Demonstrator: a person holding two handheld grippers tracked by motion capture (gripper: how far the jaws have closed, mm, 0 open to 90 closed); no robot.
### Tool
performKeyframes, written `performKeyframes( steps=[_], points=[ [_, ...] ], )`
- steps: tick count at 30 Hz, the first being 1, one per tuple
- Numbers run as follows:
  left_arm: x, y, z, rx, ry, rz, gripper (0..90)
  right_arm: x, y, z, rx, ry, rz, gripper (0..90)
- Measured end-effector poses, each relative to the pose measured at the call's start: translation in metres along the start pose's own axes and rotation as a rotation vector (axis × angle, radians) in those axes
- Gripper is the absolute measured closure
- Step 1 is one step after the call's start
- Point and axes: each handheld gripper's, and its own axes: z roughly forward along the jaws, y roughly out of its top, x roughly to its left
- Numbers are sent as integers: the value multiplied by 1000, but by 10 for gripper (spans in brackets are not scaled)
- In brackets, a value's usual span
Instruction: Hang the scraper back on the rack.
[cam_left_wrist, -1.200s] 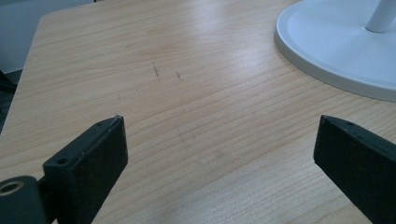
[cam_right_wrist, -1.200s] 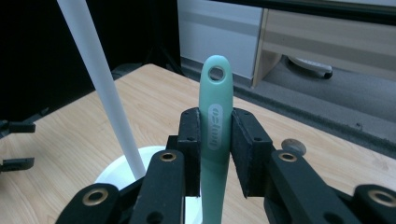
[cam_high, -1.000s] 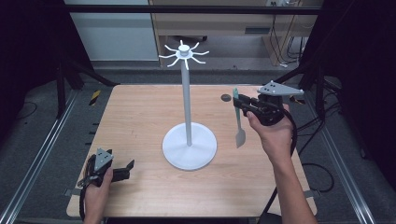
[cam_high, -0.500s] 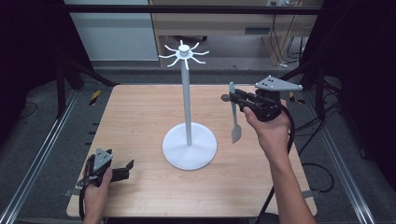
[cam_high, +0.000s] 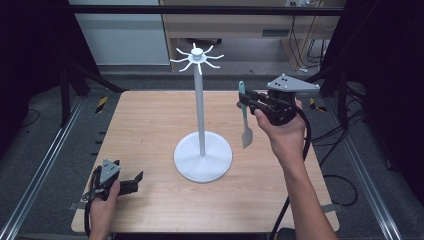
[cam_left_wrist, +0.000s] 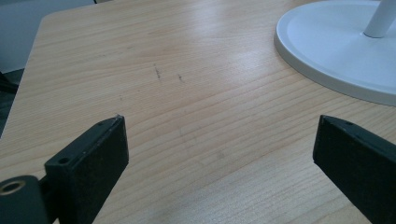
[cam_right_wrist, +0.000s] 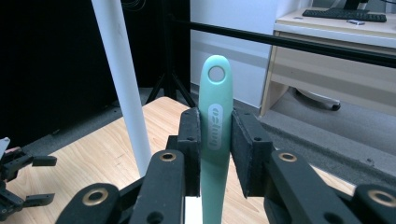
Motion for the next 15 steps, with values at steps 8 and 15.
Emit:
performKeyframes(
  steps=[8, 15],
  points=[
    [1, 0, 0, 1, 7, 4, 30, 4, 9, -1, -16, -1, -8, 744],
    [1, 0, -2, 4, 13, 4, 30, 9, 20, 1, -39, 10, -14, 743]
  ],
)
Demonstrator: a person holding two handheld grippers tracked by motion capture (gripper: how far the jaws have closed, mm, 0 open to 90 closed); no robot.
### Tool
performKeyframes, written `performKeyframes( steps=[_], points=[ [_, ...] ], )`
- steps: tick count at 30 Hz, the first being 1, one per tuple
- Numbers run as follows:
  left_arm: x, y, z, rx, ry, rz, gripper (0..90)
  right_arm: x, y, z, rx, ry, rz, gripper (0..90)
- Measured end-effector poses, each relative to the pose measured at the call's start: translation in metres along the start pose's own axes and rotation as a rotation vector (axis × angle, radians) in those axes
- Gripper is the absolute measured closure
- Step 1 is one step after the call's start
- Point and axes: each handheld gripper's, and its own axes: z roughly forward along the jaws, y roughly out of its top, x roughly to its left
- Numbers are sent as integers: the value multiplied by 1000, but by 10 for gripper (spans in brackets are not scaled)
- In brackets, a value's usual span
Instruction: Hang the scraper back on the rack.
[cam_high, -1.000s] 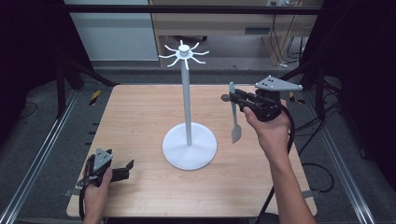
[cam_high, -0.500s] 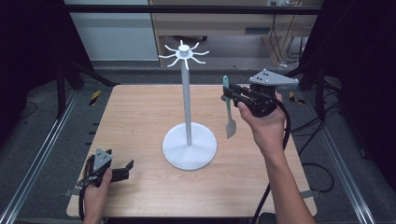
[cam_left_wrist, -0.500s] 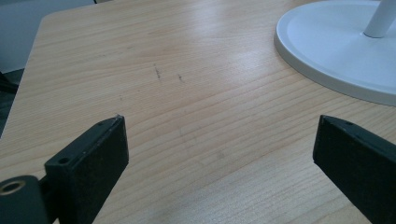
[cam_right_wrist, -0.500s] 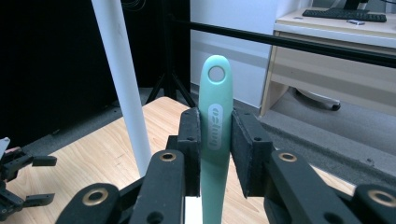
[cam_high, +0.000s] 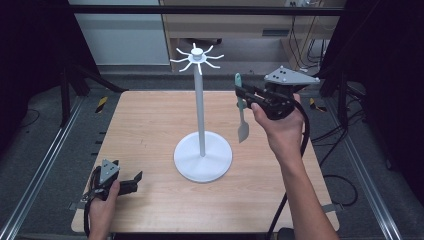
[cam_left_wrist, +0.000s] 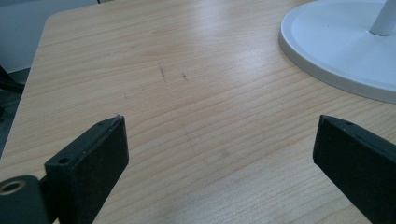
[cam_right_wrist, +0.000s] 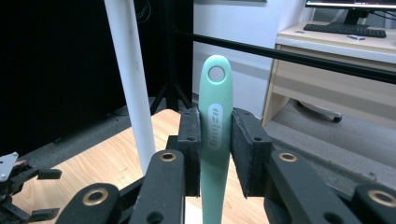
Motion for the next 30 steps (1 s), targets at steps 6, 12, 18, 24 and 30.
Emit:
performKeyframes(
  steps=[6, 12, 18, 24, 30],
  points=[
    [0, 0, 1, -2, -1, -1, 31, 6, 10, 0, -28, 16, -6, 743],
    [2, 0, 0, -3, -2, -7, 31, 10, 13, -2, -34, 20, -13, 743],
    [1, 0, 1, -1, -2, -4, 32, 12, 13, -3, -31, 27, -25, 743],
    [0, 0, 0, -4, 3, 1, 29, 14, 9, -6, -35, 27, -25, 743],
    [1, 0, 0, -2, 6, 0, 27, 17, 13, -9, -50, 29, -24, 743]
  ],
)
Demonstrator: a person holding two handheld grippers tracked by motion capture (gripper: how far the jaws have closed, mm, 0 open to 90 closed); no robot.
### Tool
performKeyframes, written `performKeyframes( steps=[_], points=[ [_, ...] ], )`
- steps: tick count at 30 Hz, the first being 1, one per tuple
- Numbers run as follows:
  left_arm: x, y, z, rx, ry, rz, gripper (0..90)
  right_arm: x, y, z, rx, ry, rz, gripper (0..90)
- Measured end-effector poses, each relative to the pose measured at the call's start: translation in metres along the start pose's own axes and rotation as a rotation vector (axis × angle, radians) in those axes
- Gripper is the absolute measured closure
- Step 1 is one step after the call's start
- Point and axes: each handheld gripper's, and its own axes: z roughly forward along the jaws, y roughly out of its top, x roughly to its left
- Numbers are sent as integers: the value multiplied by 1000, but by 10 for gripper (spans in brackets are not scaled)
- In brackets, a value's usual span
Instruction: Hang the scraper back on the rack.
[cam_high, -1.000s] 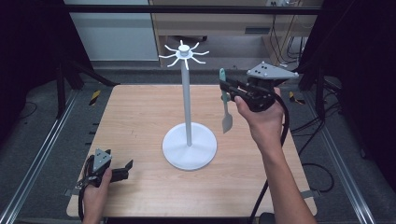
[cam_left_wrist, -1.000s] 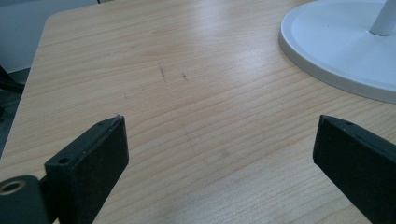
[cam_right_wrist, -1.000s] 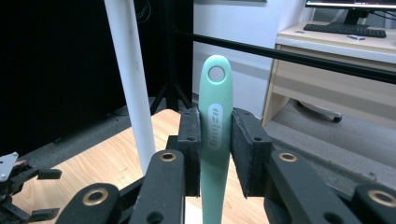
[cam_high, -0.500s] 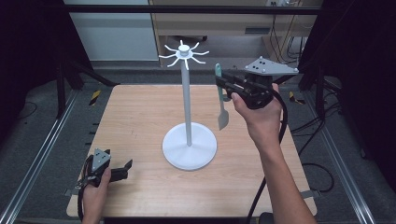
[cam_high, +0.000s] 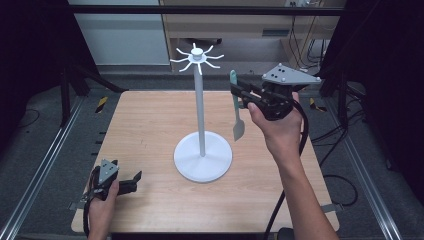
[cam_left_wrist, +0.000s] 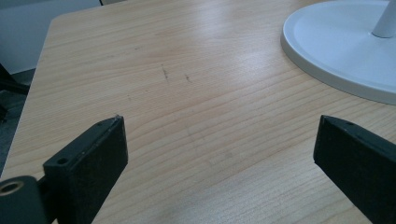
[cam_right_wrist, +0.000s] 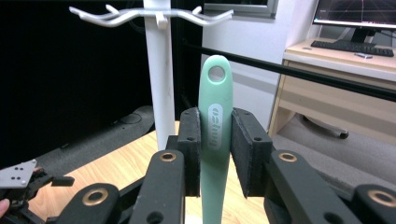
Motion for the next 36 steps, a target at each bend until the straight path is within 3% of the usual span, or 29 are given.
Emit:
performKeyframes(
  steps=[19, 36],
  points=[
    [-1, 0, 0, -3, -3, 0, 27, 13, 15, 2, -27, 27, -24, 743],
    [-1, 1, 1, -2, -6, 5, 27, 19, 17, 3, -42, 51, -24, 743]
  ],
)
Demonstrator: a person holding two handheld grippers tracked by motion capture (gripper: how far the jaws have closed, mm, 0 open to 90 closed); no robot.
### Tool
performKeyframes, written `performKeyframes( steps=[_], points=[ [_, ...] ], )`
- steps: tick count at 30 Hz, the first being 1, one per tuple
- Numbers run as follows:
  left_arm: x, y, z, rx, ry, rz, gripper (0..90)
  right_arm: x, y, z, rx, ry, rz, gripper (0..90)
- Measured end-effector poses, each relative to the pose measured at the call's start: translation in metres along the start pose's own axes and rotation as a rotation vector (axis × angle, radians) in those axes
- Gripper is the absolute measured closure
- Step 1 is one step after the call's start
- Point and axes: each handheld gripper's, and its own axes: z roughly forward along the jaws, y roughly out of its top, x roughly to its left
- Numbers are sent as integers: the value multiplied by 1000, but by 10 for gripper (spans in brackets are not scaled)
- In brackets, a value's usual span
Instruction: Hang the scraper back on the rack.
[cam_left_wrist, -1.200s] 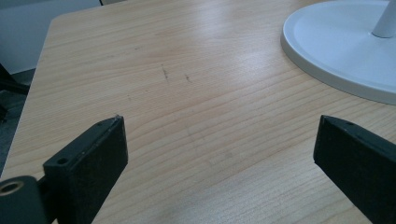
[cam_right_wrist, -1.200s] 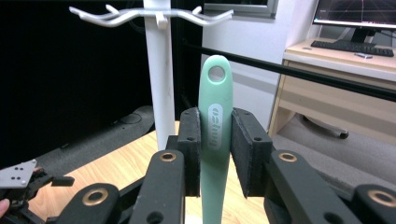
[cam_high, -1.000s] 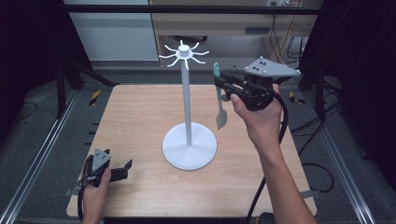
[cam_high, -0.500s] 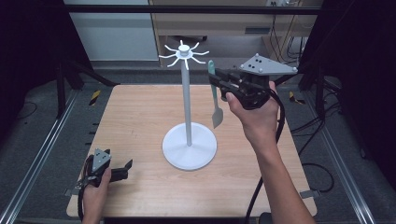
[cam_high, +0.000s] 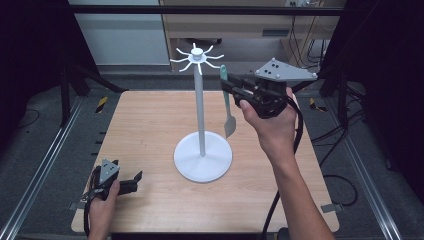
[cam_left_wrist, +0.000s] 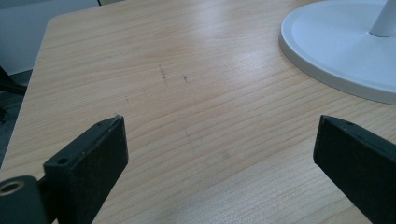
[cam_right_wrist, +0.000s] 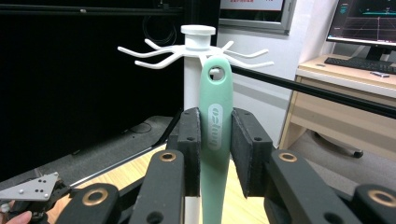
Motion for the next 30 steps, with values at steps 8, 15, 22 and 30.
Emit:
performKeyframes(
  steps=[8, 15, 22, 30],
  points=[
    [0, 0, 0, 0, -1, -1, 27, 1, 2, 5, 7, 6, -6, 742],
    [0, 0, 0, 0, -2, -1, 27, 0, 1, 8, 19, 4, -2, 742],
    [0, 0, 0, 0, -2, 0, 27, 0, 2, 13, 29, 5, -4, 742],
    [0, 0, 0, -1, -2, 0, 27, 1, 3, 20, 36, 10, -3, 742]
  ],
)
